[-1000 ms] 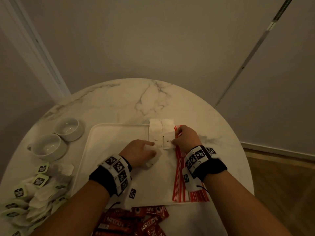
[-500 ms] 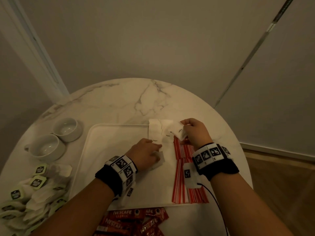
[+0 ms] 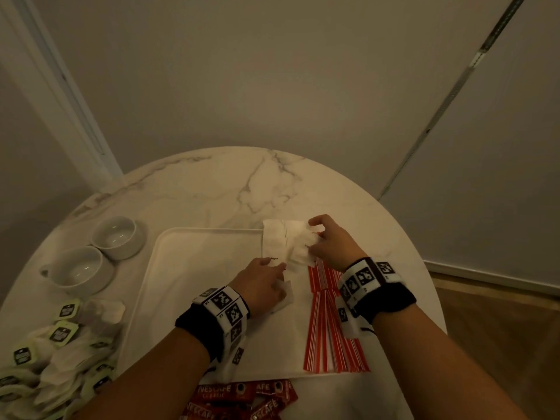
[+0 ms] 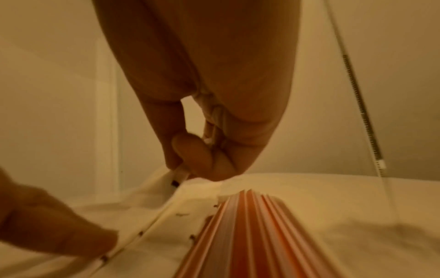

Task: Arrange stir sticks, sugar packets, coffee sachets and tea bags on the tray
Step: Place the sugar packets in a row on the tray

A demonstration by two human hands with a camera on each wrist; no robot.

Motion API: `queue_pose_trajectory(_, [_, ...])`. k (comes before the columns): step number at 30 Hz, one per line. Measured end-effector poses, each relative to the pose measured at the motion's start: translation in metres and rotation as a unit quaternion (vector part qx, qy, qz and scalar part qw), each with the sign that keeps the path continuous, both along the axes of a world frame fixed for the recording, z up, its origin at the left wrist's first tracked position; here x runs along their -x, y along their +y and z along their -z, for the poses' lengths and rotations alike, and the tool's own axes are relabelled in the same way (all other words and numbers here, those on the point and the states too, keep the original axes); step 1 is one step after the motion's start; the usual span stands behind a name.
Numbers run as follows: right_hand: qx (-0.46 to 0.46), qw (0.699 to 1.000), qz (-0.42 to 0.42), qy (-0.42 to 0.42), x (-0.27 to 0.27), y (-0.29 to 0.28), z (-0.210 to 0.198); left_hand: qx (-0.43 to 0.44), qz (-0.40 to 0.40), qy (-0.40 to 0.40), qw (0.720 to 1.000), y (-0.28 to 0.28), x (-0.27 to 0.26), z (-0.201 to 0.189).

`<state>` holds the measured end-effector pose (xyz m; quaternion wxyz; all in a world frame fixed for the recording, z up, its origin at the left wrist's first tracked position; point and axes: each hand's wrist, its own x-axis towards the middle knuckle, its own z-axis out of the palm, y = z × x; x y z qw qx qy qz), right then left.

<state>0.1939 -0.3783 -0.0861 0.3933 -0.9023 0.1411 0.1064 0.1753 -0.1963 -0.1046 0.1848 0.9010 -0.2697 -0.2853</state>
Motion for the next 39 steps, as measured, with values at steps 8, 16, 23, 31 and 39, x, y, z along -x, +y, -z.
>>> queue_pose_trajectory(8, [0.189, 0.98, -0.056, 0.023, -0.014, 0.022, 0.024, 0.004, -0.037, 0.012, 0.999, 0.0, 0.002, -0.005])
queue_pose_trajectory(16, [0.222, 0.975, -0.018, 0.002, -0.013, 0.029, 0.029, 0.003, -0.031, 0.013, 0.999, -0.002, -0.001, -0.002])
queue_pose_trajectory(23, [0.307, 0.941, -0.137, -0.021, 0.002, 0.032, 0.03, -0.001, -0.05, 0.02, 0.999, -0.002, -0.002, 0.002])
queue_pose_trajectory(31, [0.34, 0.93, -0.137, -0.019, -0.005, 0.033, 0.027, -0.01, -0.052, 0.026, 0.998, -0.002, -0.005, 0.007])
queue_pose_trajectory(39, [0.333, 0.934, -0.129, -0.005, -0.009, 0.033, 0.026, 0.0, -0.063, 0.033, 0.997, -0.002, -0.003, -0.005])
